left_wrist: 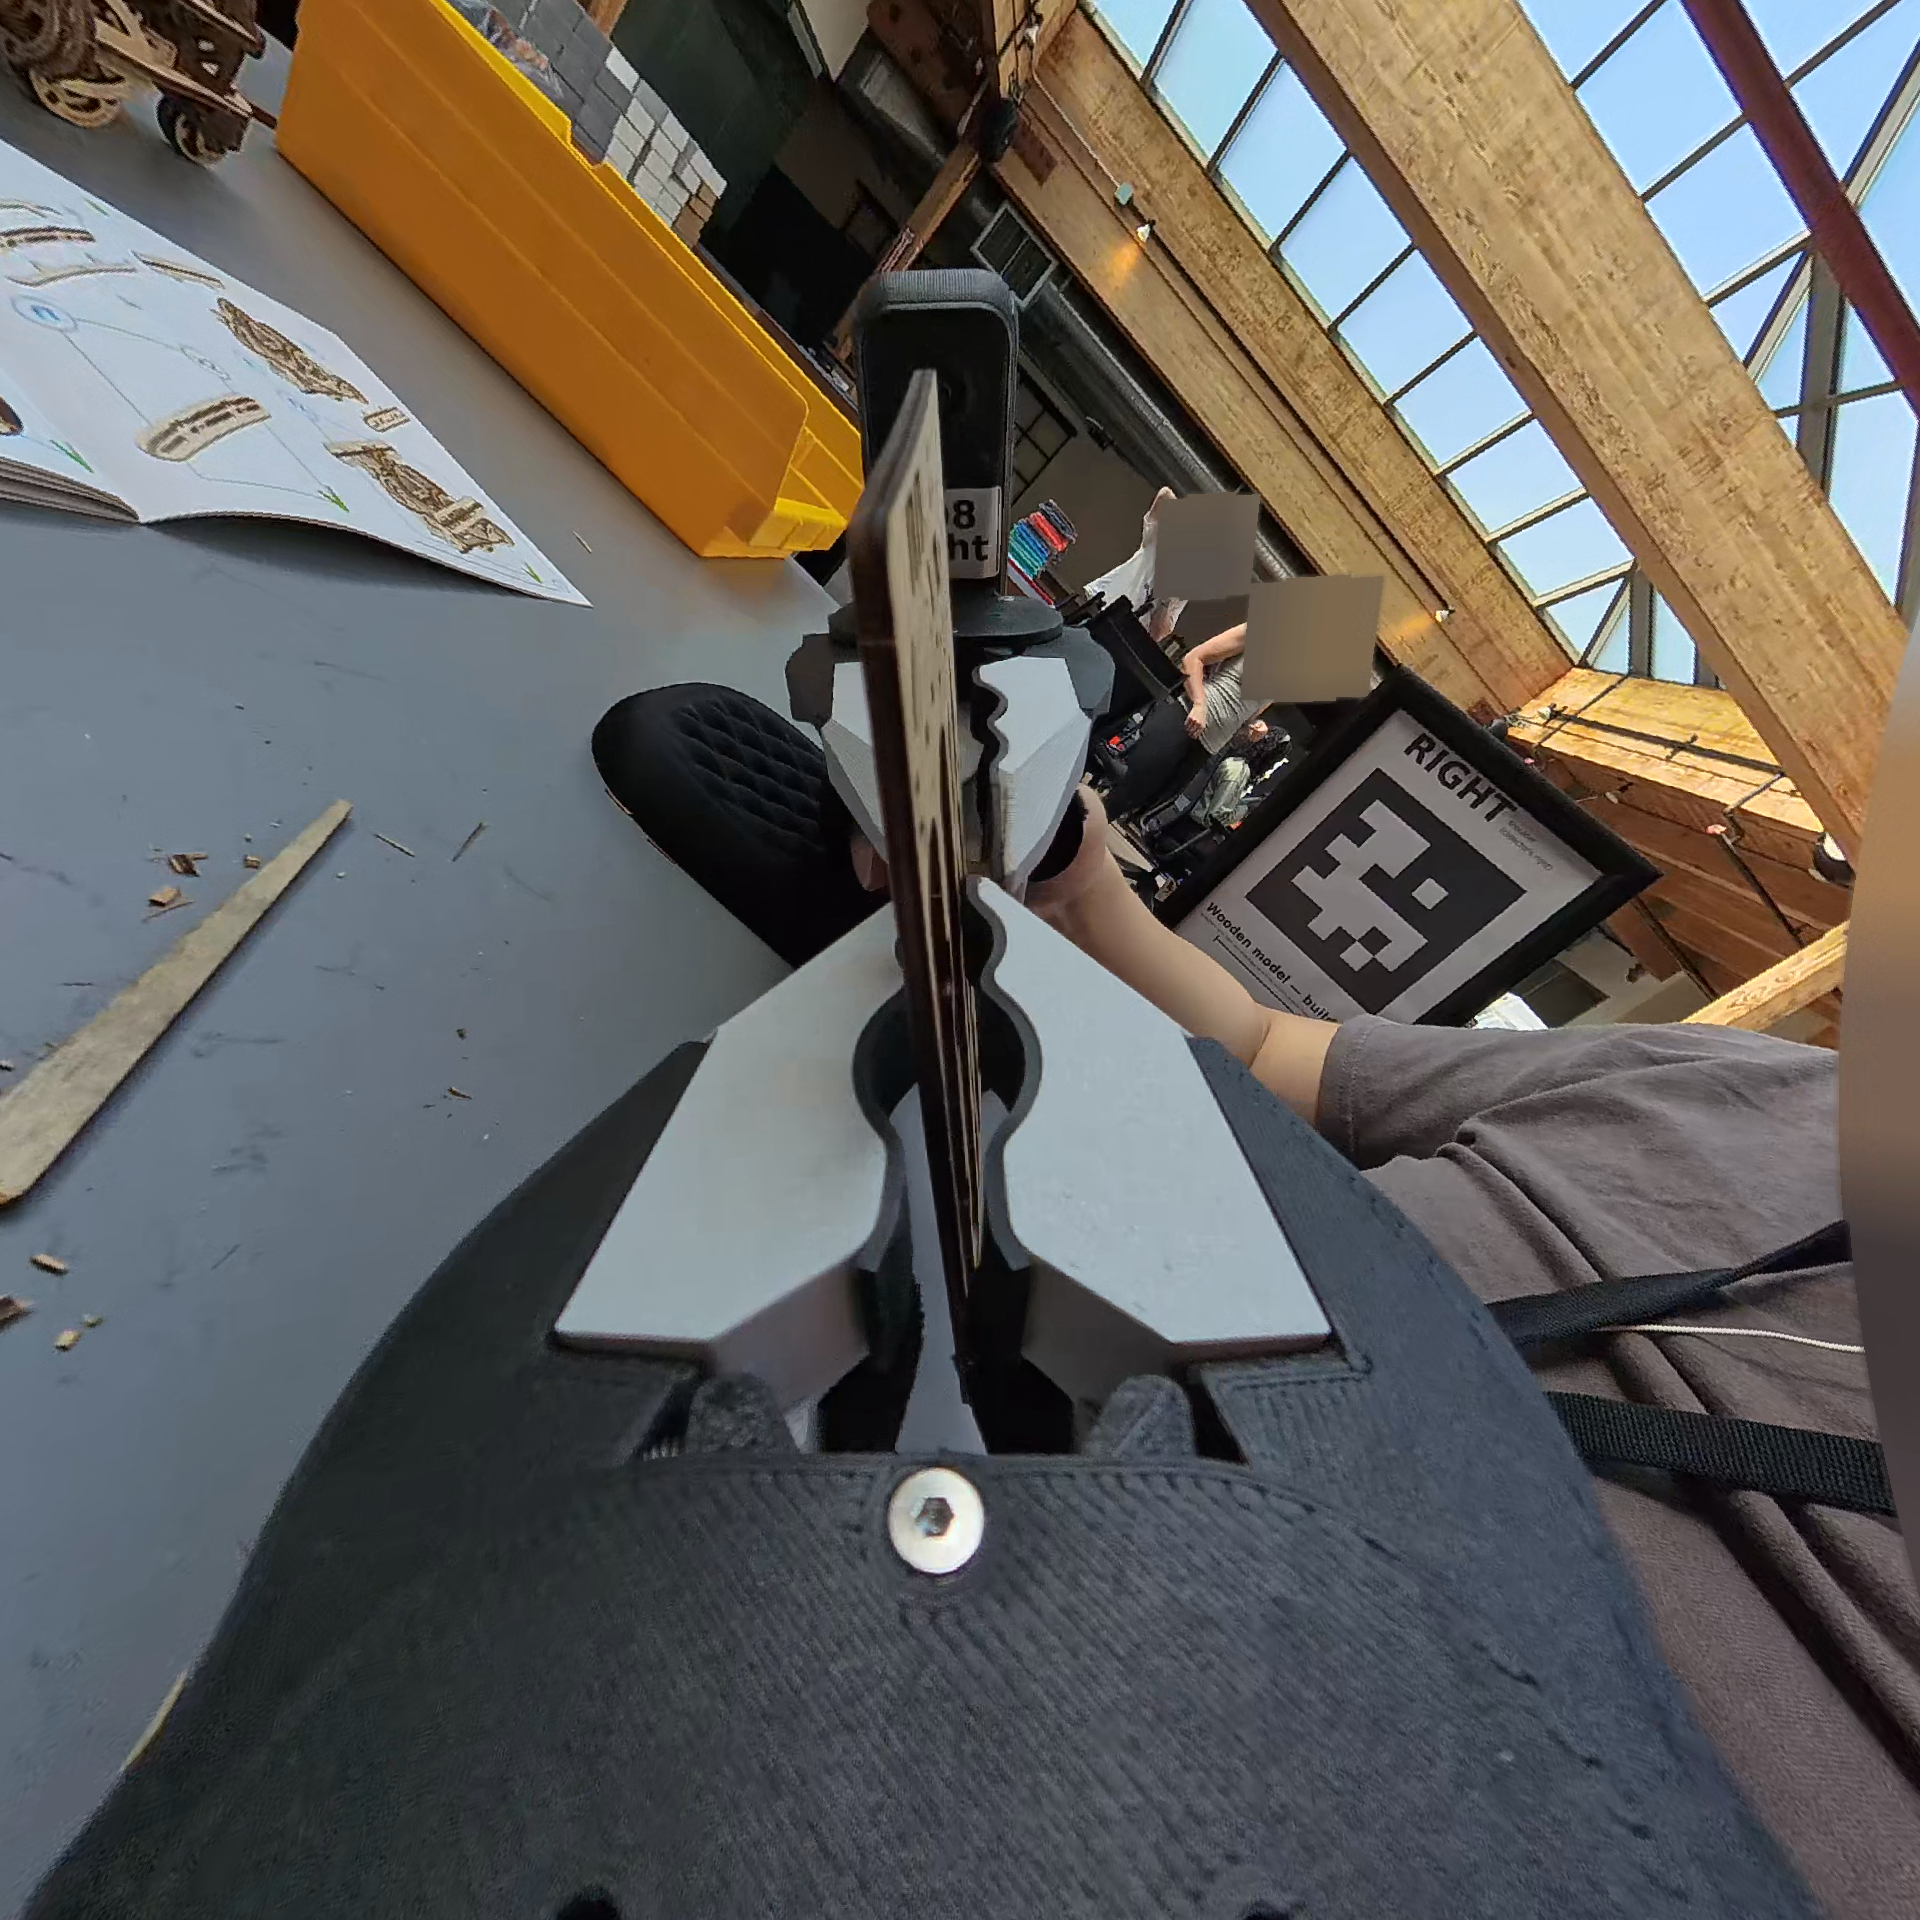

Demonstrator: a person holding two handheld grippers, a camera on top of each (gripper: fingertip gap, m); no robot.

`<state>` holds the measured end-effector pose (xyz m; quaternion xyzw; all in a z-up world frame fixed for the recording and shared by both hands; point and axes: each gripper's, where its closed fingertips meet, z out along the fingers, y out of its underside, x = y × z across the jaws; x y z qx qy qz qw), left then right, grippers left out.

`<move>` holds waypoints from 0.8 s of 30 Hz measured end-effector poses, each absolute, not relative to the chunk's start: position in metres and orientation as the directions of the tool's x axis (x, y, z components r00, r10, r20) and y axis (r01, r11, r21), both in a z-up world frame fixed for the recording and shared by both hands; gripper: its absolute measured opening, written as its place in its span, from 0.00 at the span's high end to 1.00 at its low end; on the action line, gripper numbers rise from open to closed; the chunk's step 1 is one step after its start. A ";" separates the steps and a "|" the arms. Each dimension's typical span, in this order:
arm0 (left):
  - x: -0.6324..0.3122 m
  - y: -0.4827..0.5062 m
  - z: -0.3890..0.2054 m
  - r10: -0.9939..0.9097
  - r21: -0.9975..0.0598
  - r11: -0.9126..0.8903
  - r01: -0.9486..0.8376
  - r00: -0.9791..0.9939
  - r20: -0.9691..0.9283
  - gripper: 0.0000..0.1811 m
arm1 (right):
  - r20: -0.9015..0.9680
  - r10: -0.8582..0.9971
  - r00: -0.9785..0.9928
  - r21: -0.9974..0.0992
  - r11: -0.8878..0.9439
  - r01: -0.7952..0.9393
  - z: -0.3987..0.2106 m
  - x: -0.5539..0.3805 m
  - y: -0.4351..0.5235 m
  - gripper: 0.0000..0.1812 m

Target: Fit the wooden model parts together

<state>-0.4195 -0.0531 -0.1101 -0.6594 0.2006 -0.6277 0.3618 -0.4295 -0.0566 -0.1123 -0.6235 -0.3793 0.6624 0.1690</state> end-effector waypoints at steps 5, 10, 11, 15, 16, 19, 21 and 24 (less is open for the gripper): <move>-0.418 -0.054 -0.113 -0.715 -0.729 -0.661 0.176 0.146 0.684 1.00 | -0.705 0.694 -0.147 -0.708 -0.675 0.207 -0.110 -0.428 -0.049 1.00; -0.420 -0.051 -0.114 -0.710 -0.730 -0.658 0.186 0.172 0.683 1.00 | -0.696 0.709 -0.116 -0.714 -0.663 0.226 -0.115 -0.429 -0.049 1.00; -0.419 -0.051 -0.114 -0.713 -0.732 -0.655 0.186 0.171 0.681 0.99 | -0.692 0.713 -0.113 -0.717 -0.660 0.227 -0.115 -0.429 -0.049 1.00; -0.418 -0.051 -0.115 -0.712 -0.732 -0.657 0.178 0.174 0.681 1.00 | -0.705 0.700 -0.118 -0.705 -0.671 0.230 -0.115 -0.429 -0.049 1.00; -0.417 -0.051 -0.116 -0.710 -0.731 -0.660 0.171 0.175 0.682 1.00 | -0.702 0.702 -0.118 -0.707 -0.667 0.235 -0.116 -0.429 -0.050 1.00; -0.417 -0.051 -0.117 -0.704 -0.724 -0.669 0.169 0.170 0.690 1.00 | -0.703 0.703 -0.112 -0.705 -0.667 0.239 -0.117 -0.429 -0.050 1.00; -0.417 -0.051 -0.117 -0.703 -0.723 -0.671 0.166 0.169 0.691 1.00 | -0.702 0.703 -0.110 -0.705 -0.667 0.242 -0.118 -0.430 -0.050 1.00; -0.418 -0.052 -0.116 -0.704 -0.723 -0.670 0.171 0.165 0.691 1.00 | -0.717 0.687 -0.120 -0.692 -0.678 0.247 -0.117 -0.430 -0.050 1.00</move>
